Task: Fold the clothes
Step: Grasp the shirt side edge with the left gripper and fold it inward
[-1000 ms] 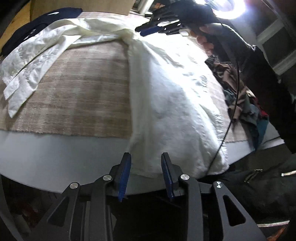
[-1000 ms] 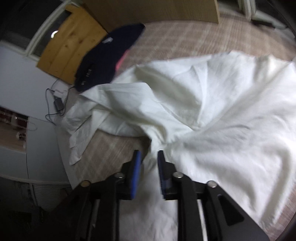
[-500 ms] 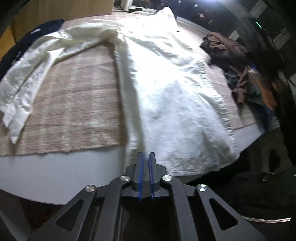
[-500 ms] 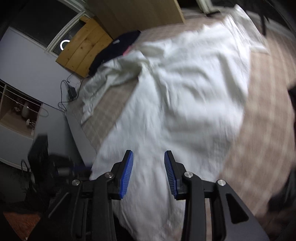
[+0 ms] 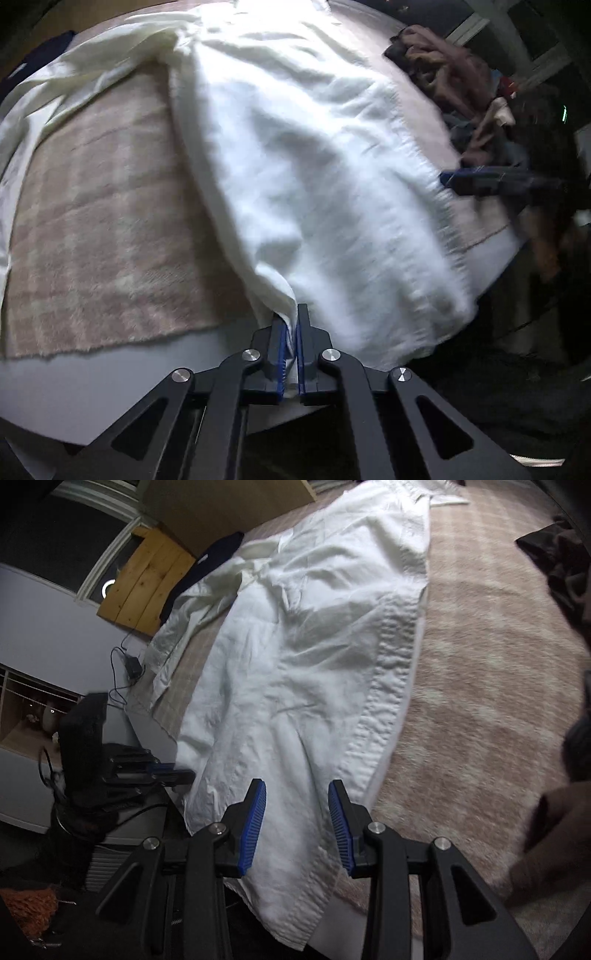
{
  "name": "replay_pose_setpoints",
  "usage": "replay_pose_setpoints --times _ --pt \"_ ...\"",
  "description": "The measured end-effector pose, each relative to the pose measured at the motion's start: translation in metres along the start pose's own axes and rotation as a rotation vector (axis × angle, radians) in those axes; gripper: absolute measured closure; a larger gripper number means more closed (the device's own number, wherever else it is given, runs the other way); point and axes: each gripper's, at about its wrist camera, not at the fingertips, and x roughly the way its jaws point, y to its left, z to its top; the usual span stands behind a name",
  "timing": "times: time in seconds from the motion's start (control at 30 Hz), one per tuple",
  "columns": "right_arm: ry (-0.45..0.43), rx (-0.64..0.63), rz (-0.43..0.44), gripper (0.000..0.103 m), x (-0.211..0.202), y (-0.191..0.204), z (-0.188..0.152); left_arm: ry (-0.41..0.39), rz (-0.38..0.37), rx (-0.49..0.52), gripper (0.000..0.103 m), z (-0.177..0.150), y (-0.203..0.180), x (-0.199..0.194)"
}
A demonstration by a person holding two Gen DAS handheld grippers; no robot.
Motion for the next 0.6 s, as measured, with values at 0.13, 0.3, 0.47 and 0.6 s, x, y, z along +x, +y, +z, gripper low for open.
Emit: replay_pose_setpoints --times 0.13,0.3,0.47,0.6 --pt "-0.081 -0.005 -0.044 0.056 -0.020 0.005 -0.021 -0.053 -0.052 0.005 0.099 0.027 0.003 -0.037" --pt "-0.178 0.124 -0.084 0.054 -0.028 -0.001 -0.063 -0.111 -0.108 0.008 0.099 0.055 0.010 -0.078" --pt "-0.235 0.263 -0.058 0.054 -0.006 0.006 -0.099 -0.068 -0.115 -0.044 0.099 0.029 0.056 -0.063" --pt "-0.286 0.306 -0.038 0.054 0.013 0.018 -0.109 -0.035 -0.128 -0.108 0.099 0.018 0.099 -0.046"
